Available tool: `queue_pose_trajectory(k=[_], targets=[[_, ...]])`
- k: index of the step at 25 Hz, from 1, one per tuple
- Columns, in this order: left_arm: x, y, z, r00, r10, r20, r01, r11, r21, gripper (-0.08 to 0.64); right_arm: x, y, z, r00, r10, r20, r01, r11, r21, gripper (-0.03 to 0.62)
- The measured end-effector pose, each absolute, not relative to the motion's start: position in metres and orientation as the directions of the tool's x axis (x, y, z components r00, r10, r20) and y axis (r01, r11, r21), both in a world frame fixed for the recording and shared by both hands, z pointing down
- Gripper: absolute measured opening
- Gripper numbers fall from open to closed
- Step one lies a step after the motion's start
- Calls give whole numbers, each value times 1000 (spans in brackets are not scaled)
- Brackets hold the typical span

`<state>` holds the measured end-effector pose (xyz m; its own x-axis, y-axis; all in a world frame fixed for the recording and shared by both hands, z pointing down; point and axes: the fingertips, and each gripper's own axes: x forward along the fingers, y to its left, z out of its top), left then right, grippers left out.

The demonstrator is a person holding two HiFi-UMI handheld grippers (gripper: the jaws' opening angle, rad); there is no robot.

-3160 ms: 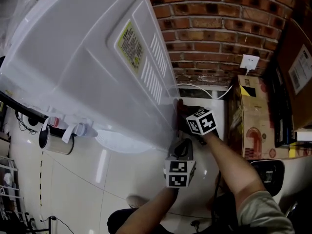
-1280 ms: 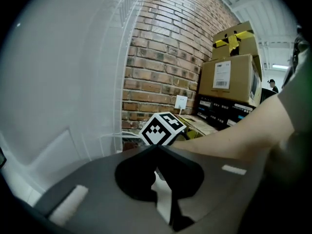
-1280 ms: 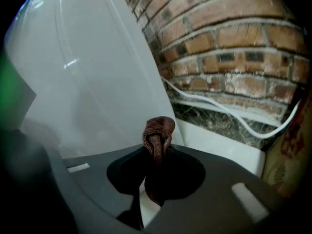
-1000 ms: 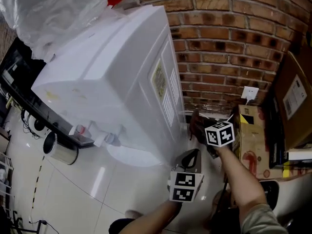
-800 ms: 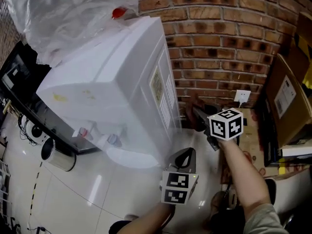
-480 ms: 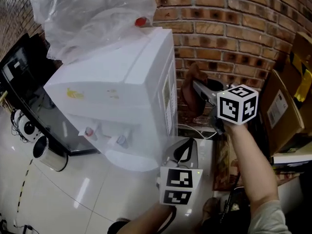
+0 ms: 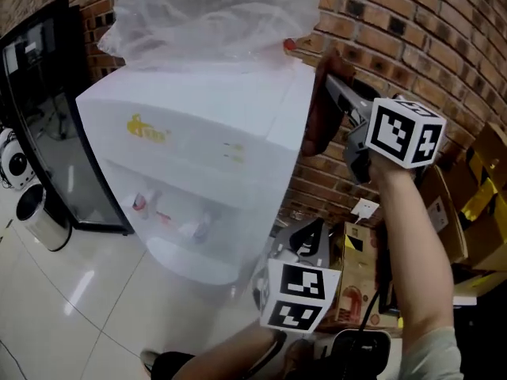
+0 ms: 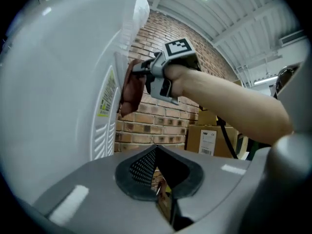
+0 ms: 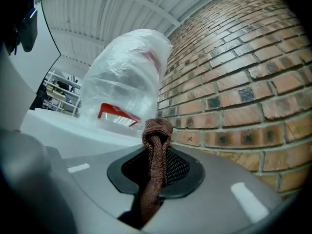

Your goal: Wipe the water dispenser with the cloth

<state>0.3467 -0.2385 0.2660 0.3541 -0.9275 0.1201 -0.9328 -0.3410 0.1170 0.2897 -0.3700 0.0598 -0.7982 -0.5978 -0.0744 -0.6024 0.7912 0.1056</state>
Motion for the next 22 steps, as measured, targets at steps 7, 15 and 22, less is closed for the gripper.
queue_pose_trajectory(k=[7,15,22], targets=[[351,-253,291,364,-911,195,-931,-350,101,0,283,-393,72,-785,-613,-88,-613,789,-25,68],[350,-258,325,333,-909,252,-942,-330,55,0,278,-403,137,-802,-596,-45,-588,800,-119,67],[345,-256,357,283,-913,295,-957,-289,22,0,275,-406,201,-822,-569,29,-564,806,-182,67]])
